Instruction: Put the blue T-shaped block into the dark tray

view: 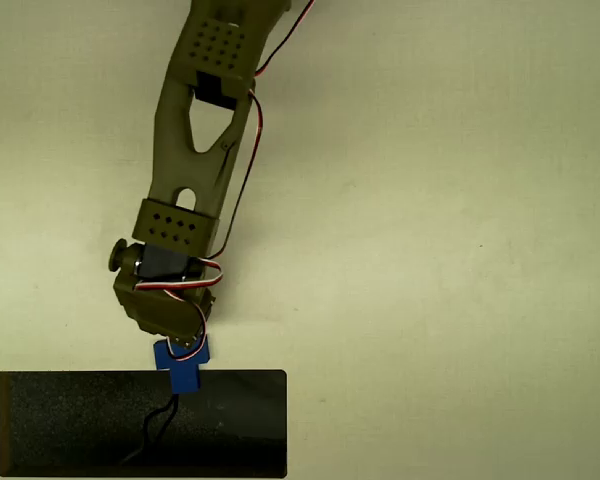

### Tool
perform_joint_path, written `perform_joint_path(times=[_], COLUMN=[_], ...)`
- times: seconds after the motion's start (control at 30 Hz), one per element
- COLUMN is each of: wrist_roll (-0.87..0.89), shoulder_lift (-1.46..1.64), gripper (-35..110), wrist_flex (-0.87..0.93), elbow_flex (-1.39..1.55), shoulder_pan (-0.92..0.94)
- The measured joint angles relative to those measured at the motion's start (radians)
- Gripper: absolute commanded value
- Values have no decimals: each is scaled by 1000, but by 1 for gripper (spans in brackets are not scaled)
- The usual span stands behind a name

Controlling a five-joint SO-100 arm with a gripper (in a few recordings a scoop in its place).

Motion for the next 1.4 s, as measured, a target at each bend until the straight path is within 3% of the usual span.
perform_joint_path(times=[0.5, 0.87, 1.1, 1.4], wrist_roll=[-40, -164, -209, -209], shoulder_lift=[-193, -405, -523, -568], gripper=[0, 0, 0, 0], wrist_flex=[-474, -1029, -1258, -1425], elbow_flex=[-97, -169, -213, -199], shoulder_pan=[-40, -126, -170, -245])
